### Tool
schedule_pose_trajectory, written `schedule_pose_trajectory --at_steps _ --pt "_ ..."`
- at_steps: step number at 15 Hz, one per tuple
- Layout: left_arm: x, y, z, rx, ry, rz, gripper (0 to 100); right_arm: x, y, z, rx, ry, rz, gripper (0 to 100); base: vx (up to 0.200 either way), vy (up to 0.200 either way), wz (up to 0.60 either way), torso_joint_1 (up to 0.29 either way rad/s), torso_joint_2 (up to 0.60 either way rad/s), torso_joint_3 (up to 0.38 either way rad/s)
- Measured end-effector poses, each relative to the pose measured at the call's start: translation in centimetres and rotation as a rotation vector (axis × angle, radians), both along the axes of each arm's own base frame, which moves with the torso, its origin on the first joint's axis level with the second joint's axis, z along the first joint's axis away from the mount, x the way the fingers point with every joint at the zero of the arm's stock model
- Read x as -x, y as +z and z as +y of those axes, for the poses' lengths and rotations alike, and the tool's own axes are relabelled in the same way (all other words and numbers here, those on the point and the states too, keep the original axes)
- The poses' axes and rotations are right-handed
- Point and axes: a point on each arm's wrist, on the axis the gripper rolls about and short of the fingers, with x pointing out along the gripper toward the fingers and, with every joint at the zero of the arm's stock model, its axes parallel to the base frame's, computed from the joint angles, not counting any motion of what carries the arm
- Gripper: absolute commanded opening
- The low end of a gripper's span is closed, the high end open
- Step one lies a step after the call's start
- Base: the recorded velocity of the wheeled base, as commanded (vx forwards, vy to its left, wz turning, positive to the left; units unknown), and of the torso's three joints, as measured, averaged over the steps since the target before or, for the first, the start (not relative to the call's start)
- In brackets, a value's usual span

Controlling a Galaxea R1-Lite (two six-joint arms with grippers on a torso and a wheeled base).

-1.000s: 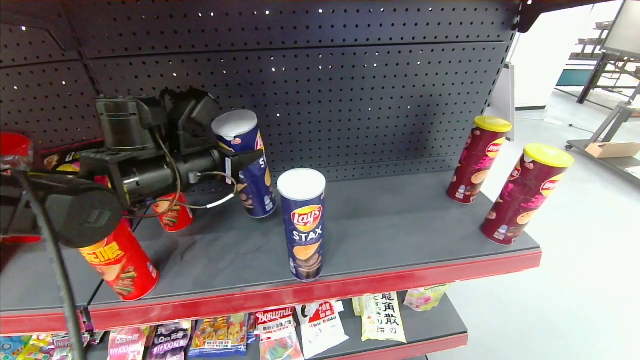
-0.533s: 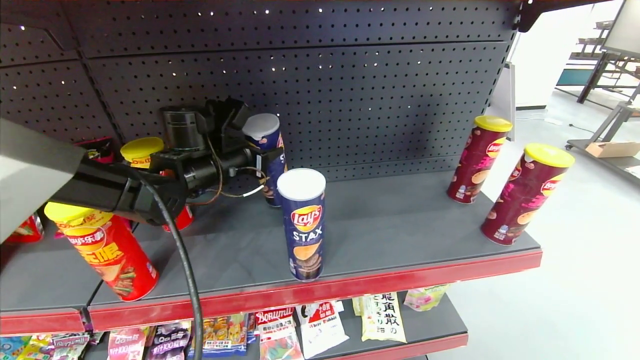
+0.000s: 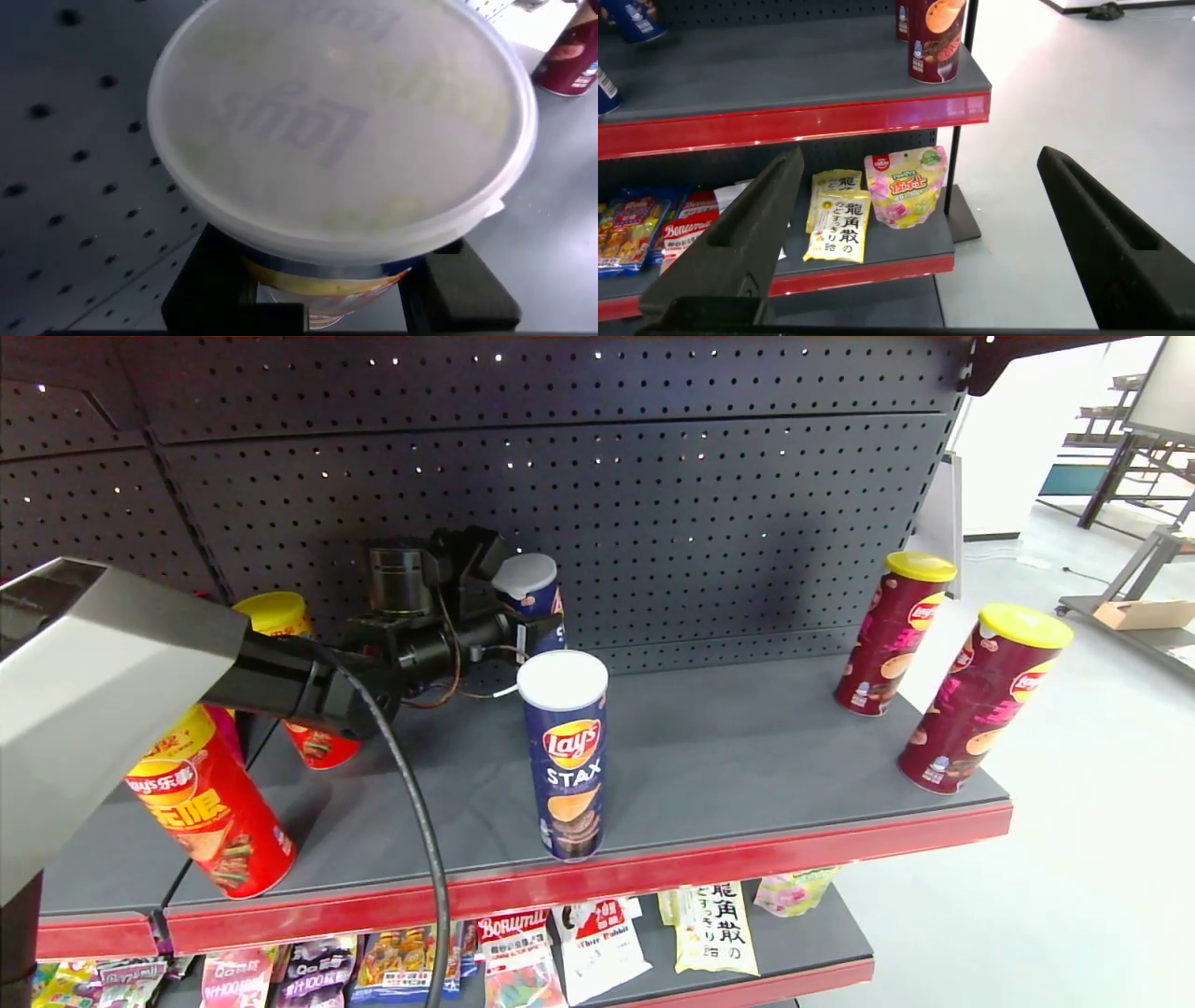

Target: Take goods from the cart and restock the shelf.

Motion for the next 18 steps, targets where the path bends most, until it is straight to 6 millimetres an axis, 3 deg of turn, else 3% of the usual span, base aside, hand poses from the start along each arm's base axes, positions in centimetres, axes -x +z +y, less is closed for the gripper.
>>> schedule_pose_trajectory --at_steps 5,18 --pt "-0.2 -1.0 -0.9 -0.014 -0.019 0.031 0 0.0 0.0 0.0 0.0 0.0 0.0 100 0.0 0.0 0.0 0.0 0.0 0.0" --pt "-0.1 -1.3 -1.7 -0.025 -0.1 0.06 0 0.0 0.0 0.0 0.0 0.0 0.0 100 0.0 0.0 0.0 0.0 0.0 0.0"
